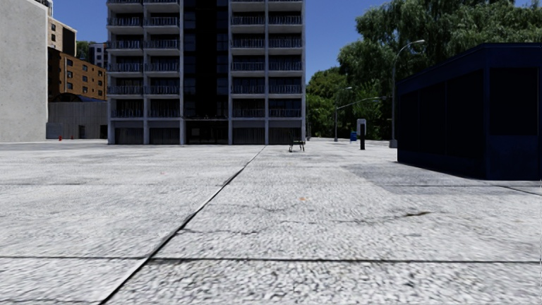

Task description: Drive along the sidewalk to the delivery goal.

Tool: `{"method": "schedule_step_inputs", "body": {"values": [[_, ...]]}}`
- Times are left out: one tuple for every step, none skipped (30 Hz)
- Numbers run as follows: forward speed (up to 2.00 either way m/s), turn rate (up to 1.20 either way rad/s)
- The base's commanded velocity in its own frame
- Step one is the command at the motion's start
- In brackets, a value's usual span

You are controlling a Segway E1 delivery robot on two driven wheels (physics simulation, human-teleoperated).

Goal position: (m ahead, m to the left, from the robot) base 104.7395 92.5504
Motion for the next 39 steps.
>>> {"method": "schedule_step_inputs", "body": {"values": [[1.38,0.37],[1.38,0.41],[1.38,0.46],[1.38,0.51],[1.38,0.56],[1.38,0.56],[1.38,0.57],[1.38,0.57],[1.38,0.57],[1.38,0.57],[1.38,0.57],[1.43,0.57],[1.43,0.57],[1.71,0.57],[2.0,0.57],[2.0,0.57],[2.0,0.57],[2.0,0.57],[2.0,0.57],[2.0,0.57],[2.0,0.57],[2.0,0.57],[2.0,0.57],[2.0,0.57],[2.0,0.57],[2.0,0.57],[2.0,0.57],[2.0,0.57],[2.0,0.57],[2.0,0.57],[2.0,0.55],[2.0,0.54],[2.0,0.53],[2.0,0.53],[2.0,0.53],[2.0,0.53],[2.0,0.53],[2.0,0.53],[2.0,0.53]]}}
